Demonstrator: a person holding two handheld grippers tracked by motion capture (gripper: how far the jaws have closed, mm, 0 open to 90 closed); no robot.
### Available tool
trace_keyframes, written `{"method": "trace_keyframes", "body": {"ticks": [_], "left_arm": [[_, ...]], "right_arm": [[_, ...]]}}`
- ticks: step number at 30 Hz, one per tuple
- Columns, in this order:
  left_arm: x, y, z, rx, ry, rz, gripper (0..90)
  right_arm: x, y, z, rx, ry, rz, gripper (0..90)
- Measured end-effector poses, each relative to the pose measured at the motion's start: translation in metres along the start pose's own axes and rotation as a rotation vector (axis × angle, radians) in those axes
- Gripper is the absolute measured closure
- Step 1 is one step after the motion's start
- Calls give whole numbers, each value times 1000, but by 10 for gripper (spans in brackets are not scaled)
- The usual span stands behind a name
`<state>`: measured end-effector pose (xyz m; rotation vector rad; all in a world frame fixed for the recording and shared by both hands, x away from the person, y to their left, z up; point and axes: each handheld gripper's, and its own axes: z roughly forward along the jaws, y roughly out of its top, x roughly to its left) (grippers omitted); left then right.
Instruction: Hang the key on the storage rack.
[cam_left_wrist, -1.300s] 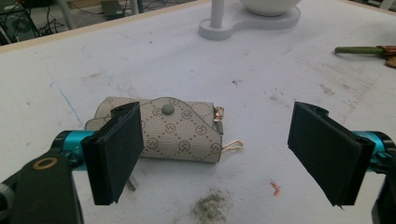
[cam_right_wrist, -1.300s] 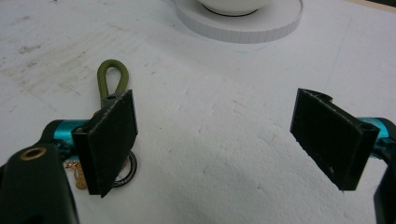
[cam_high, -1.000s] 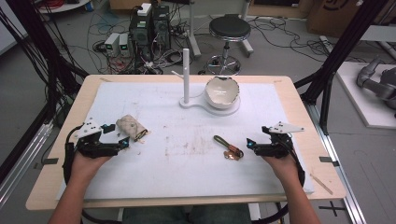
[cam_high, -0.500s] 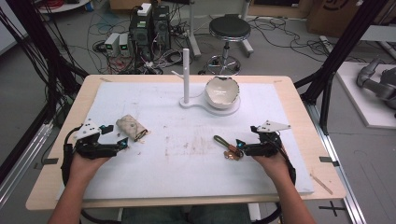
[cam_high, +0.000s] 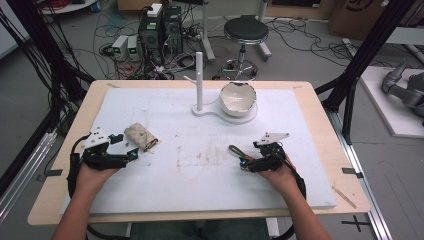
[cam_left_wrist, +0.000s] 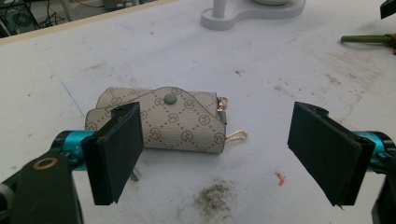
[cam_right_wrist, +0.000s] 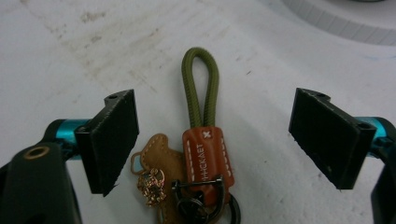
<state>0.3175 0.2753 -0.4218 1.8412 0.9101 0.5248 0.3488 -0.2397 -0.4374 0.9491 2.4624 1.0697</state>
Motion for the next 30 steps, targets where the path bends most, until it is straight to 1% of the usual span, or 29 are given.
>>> {"method": "trace_keyframes", "body": {"ticks": [1, 2, 3, 5, 7, 8, 9, 10, 11, 12, 13, 14, 15, 17, 19, 20, 21, 22, 23, 24, 28, 29, 30], "left_arm": [[0, 0, 0, -1, -1, -1, 182], [0, 0, -1, 0, 1, 3, 182], [1, 0, -1, -2, 1, 1, 182], [1, 0, -2, -4, 4, -4, 183], [1, 0, -2, -1, 4, -4, 183], [2, 0, -2, -2, 5, -4, 183], [1, 0, -2, -2, 5, -5, 182], [1, 0, -2, 0, 5, -5, 182], [1, -1, -2, 4, 5, -4, 182], [1, -1, -1, 5, 4, 0, 182], [1, -1, -1, 5, 4, 0, 183], [0, 0, -1, 4, 1, -2, 183], [0, 0, -1, 4, 1, -1, 183], [0, 0, -1, 1, -1, -2, 183], [0, 0, -1, 0, 1, 1, 183], [1, 0, -1, 1, 3, 1, 182], [1, 0, -1, -5, 3, -4, 182], [1, 1, -2, -5, 5, -3, 182], [1, 1, -2, -5, 5, -3, 182], [2, 0, -2, -6, 3, -8, 182], [3, 1, -2, -4, 5, -6, 183], [3, 1, -2, -8, 4, -9, 183], [3, 1, -2, -8, 4, -9, 183]], "right_arm": [[0, 0, 1, 16, 4, 0, 188], [0, -1, 2, 37, 17, -1, 279], [0, -1, 2, 37, 17, -1, 279], [-1, -2, 3, 48, 20, 3, 319], [-2, -4, 3, 73, 31, 11, 448], [-2, -4, 3, 73, 31, 11, 448], [-2, -5, 3, 82, 29, 14, 489], [-2, -5, 4, 91, 39, 22, 519], [-3, -6, 3, 89, 43, 34, 576], [-3, -6, 3, 89, 46, 35, 644], [-3, -6, 3, 89, 46, 35, 644], [-3, -6, 2, 90, 56, 32, 672], [-3, -6, 2, 90, 55, 33, 684], [-2, -5, 1, 91, 48, 16, 707], [-1, -5, 0, 89, 40, 15, 710], [-1, -4, -3, 72, 26, 9, 715], [-1, -4, -3, 72, 26, 9, 715], [-2, -3, -9, 35, 20, 15, 718], [-2, -3, -9, 35, 20, 15, 718], [-2, -1, -13, 7, 11, 10, 719], [0, 5, -22, -58, 6, 12, 720], [0, 6, -23, -71, 6, 14, 720], [0, 6, -23, -71, 6, 14, 720]]}}
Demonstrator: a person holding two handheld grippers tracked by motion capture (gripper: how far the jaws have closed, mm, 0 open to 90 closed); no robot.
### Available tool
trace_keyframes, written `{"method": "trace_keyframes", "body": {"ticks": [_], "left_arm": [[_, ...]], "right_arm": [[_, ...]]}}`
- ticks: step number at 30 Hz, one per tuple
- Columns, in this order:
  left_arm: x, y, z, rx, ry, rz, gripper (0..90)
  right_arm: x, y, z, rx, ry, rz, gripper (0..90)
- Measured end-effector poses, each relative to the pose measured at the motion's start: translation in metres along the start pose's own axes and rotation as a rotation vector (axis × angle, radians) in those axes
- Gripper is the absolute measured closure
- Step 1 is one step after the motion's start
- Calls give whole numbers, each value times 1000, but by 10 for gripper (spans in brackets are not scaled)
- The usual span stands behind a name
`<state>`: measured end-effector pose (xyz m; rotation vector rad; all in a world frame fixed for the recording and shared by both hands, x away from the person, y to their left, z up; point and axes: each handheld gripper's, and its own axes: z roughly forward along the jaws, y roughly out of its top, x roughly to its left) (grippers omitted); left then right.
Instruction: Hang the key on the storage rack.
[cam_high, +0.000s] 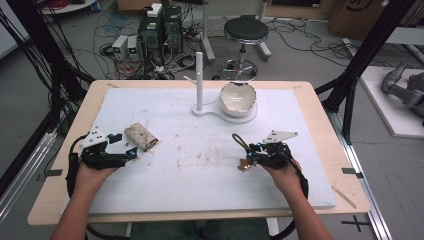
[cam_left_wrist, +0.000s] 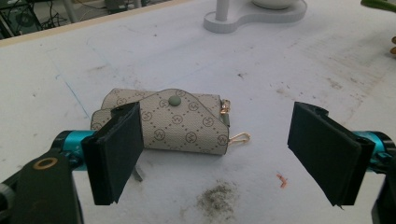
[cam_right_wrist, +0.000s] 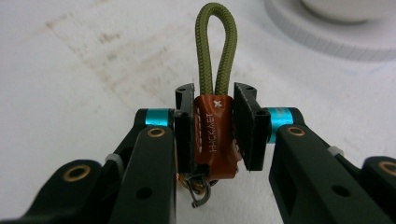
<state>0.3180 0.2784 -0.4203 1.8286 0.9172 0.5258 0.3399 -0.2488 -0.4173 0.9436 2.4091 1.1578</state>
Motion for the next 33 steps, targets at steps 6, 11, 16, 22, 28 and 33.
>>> {"method": "trace_keyframes", "body": {"ticks": [6, 11, 16, 22, 28, 33], "left_arm": [[-1, 1, 2, 1, -3, 2, 183], [0, 1, 3, 2, -9, 5, 183], [2, 0, 1, -6, -7, -9, 183], [2, -1, 2, 0, -7, -12, 183], [2, -2, 2, 2, -8, -14, 183], [3, -2, 1, -1, -6, -17, 183]], "right_arm": [[-1, 20, -8, -71, -9, -4, 722], [-3, 34, -8, -100, -17, -15, 721], [-4, 59, -6, -126, -55, -61, 721], [-1, 92, 2, -162, -92, -117, 721], [0, 118, 9, -175, -97, -145, 721], [0, 134, 11, -183, -106, -159, 720]]}}
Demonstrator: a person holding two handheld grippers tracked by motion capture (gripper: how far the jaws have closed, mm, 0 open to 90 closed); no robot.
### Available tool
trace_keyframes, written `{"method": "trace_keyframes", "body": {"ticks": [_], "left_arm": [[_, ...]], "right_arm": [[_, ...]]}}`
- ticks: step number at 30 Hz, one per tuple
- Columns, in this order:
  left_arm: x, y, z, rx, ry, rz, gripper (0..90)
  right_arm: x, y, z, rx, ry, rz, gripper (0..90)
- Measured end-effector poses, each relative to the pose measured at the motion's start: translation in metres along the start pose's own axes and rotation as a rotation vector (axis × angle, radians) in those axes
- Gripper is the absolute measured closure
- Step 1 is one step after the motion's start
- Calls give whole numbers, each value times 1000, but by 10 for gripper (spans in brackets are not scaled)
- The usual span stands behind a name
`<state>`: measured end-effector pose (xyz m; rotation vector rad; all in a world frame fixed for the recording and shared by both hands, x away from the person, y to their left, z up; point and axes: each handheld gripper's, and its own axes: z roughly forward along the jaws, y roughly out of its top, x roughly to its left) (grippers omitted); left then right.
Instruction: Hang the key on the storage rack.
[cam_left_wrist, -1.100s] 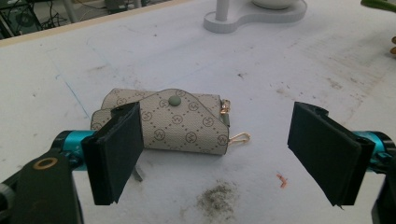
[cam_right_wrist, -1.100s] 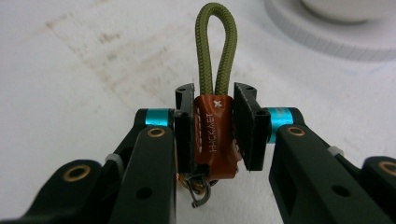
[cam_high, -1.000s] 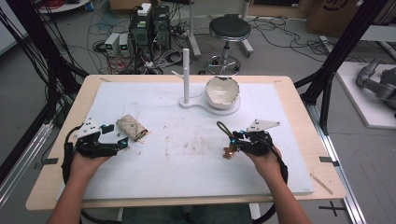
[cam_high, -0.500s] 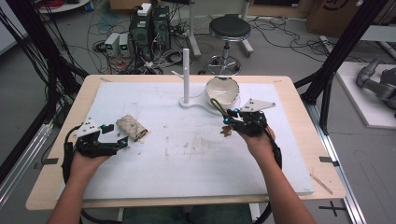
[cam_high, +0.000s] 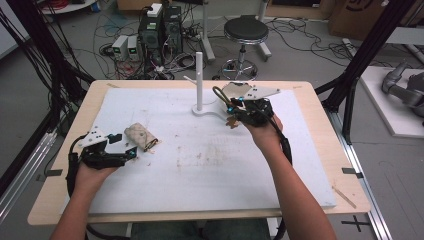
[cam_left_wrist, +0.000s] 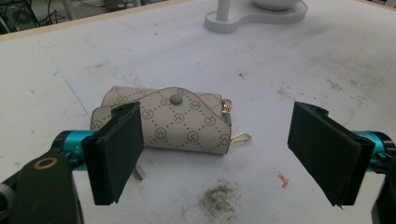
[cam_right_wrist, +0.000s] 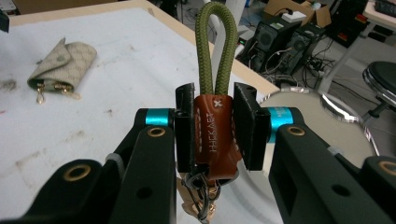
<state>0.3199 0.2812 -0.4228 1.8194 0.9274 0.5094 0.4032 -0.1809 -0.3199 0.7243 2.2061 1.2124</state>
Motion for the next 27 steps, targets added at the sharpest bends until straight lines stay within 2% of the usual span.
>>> {"method": "trace_keyframes", "body": {"ticks": [6, 10, 12, 17, 22, 27], "left_arm": [[1, 0, 0, 2, -1, -1, 183], [1, 0, 0, 2, 0, -1, 183], [1, 0, -1, 1, -1, -3, 183], [2, -1, -1, 0, -1, -7, 183], [3, -2, -2, -1, 1, -11, 183], [4, -2, -3, 0, 1, -12, 183]], "right_arm": [[-2, 19, 8, -15, -7, -15, 720], [-2, 36, 16, -22, -22, -46, 720], [-1, 40, 20, -30, -18, -38, 720], [-2, 47, 29, -6, -22, -50, 720], [-2, 54, 35, -24, -32, -58, 720], [-1, 55, 43, -11, -35, -73, 720]]}}
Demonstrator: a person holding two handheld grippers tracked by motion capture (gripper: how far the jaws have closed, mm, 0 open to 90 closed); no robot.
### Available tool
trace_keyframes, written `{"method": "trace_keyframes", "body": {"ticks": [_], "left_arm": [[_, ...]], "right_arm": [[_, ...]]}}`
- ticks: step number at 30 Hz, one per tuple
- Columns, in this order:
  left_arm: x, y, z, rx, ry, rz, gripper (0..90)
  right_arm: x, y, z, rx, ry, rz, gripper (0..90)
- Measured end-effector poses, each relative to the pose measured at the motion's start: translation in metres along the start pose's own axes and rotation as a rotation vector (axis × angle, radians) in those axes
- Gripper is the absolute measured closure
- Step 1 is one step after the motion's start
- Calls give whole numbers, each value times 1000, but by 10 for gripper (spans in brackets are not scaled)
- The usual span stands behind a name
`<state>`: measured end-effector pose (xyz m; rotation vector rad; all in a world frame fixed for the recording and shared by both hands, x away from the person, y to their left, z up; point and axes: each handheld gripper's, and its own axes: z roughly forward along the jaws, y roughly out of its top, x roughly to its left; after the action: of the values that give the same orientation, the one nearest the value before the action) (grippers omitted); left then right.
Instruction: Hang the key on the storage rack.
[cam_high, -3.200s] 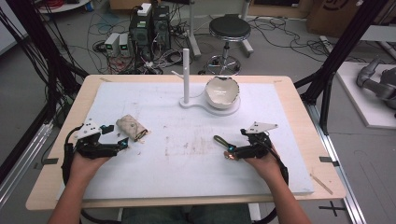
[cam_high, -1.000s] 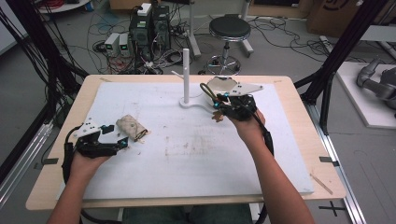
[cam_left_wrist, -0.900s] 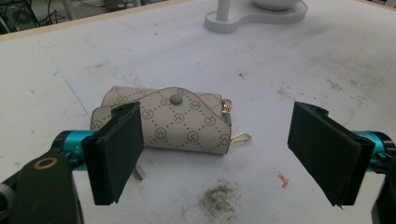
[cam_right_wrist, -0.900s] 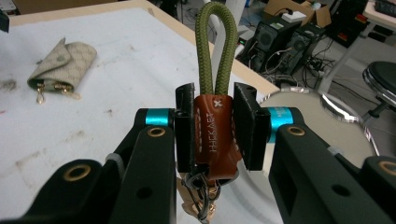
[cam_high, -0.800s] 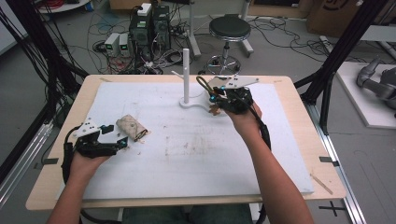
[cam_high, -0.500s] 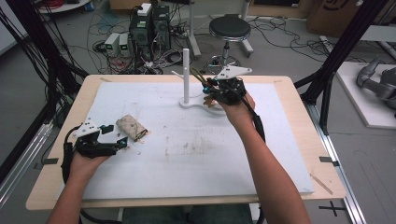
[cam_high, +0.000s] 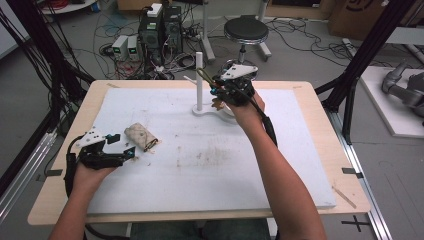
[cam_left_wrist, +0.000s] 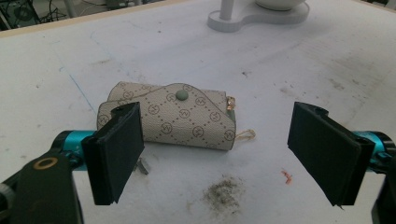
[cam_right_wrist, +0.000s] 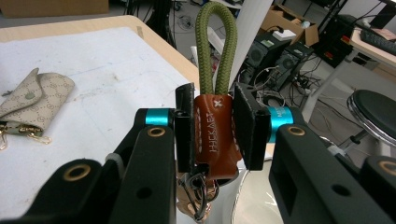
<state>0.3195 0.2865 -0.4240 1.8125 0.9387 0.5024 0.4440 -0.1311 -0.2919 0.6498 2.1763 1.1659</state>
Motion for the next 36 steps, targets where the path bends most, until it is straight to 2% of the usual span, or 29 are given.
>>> {"method": "trace_keyframes", "body": {"ticks": [5, 10, 25, 26, 27, 28, 32, 36], "left_arm": [[1, 0, -1, -2, 9, -1, 183], [1, 0, -1, -3, 10, -2, 183], [3, -2, -1, 3, 10, -7, 183], [3, -2, -1, 3, 10, -7, 183], [3, -2, -1, 3, 10, -9, 183], [3, -2, -1, 3, 12, -9, 183], [3, -2, -1, 4, 10, -10, 183], [2, -1, 0, 4, 9, -5, 183]], "right_arm": [[1, 1, 4, -5, 1, -18, 719], [3, 0, 11, 17, -2, -34, 720], [1, -5, 25, 53, -15, -35, 710], [1, -5, 26, 58, -21, -45, 661], [1, -5, 26, 58, -21, -45, 661], [3, -5, 25, 53, -56, -43, 477], [1, -4, 19, 41, -60, -16, 424], [1, -9, 6, 24, -52, 6, 385]]}}
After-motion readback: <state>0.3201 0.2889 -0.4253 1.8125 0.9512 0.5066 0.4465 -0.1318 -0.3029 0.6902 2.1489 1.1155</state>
